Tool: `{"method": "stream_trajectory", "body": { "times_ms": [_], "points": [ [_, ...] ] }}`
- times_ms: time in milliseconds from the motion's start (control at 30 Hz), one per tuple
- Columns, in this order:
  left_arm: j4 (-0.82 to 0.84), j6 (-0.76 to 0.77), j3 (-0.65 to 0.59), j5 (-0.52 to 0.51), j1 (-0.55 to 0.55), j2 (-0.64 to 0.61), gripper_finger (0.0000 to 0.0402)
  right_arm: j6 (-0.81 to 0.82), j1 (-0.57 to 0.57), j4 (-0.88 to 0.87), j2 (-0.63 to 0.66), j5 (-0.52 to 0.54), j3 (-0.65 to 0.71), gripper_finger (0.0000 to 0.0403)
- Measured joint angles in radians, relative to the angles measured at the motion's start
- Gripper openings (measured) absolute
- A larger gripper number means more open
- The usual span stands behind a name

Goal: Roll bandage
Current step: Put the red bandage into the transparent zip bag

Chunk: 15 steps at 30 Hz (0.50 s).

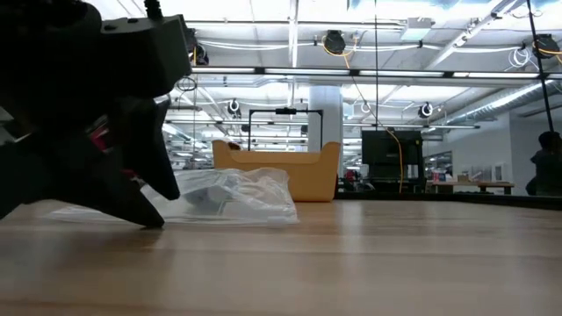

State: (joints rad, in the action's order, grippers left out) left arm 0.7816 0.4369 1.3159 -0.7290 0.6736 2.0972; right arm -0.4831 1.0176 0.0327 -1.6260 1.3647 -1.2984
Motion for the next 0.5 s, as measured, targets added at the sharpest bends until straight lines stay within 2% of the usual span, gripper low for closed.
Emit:
{"method": "stream_trajectory", "body": {
  "times_ms": [200, 500],
  "points": [
    [-0.007, 0.002, 0.000, -0.020, -0.004, 0.000, 0.0206, 0.000, 0.000, 0.000, 0.000, 0.000, 0.000, 0.0039],
    [-0.024, -0.003, 0.002, -0.027, -0.032, 0.000, 0.0213, 0.000, 0.000, 0.000, 0.000, 0.000, 0.000, 0.0039]
  ]
}}
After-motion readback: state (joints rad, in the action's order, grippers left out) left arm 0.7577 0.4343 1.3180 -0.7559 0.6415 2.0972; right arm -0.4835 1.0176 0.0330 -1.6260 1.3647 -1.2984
